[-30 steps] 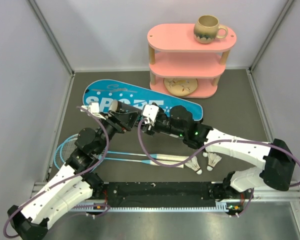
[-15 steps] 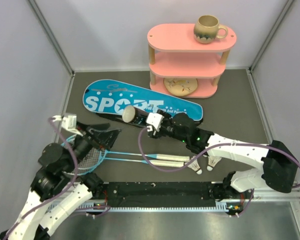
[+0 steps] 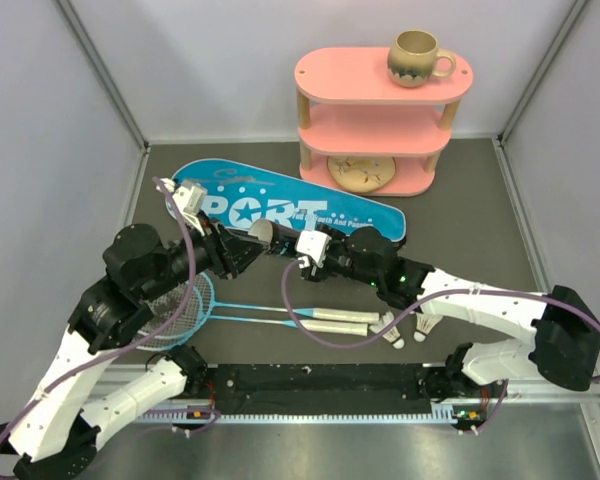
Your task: Pack up the badminton gear
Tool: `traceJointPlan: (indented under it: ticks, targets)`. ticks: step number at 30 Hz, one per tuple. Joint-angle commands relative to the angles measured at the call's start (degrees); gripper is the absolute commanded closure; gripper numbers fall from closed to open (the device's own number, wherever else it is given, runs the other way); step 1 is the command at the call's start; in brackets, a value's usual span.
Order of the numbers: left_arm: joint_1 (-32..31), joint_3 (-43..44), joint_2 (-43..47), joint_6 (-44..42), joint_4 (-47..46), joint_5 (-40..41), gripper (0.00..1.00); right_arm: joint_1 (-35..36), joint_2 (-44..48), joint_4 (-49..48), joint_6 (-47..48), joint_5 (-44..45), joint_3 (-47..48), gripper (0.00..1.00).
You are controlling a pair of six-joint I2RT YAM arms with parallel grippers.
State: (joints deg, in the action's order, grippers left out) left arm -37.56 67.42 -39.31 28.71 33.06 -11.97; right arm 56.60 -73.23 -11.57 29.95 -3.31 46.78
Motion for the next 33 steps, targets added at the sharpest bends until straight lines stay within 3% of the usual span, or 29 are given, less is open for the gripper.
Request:
traceJointPlan:
  ticks: [1,8,16,23,24,33]
  targets:
    - [-0.1,-0.3,-0.4,0.7,-0.8,-3.0,0.56,-0.5,0.8,-0.7,-1.7,-0.5,3.7,0.7]
    - [-0.1,-3.2,-3.1,0.2,-3.3,-5.5,0.59,-0.5,0.7,0.1,-2.2,-1.3,4.9,0.71]
    - [-0.1,-3.8,-2.0,-2.5,-3.3,-1.5,0.59,-0.4,0.6,2.5,-2.6,-2.0,6.3,0.73]
    - [-0.1,-5.5,2.1,-2.3,-7.2,2.6,0.45,-0.4,0.5,3.3,-3.0,-2.7,6.4,0.74]
    - [-0.1,-5.5,2.0,-2.2,-7.4,3.2,0.39,-0.4,0.5,3.2,-3.1,-2.8,6.4,0.74]
    - [-0.1,-4.7,-3.6,-1.6,-6.5,3.2,0.53,-0.4,-0.1,3.3,-3.4,-3.5,7.3,0.75]
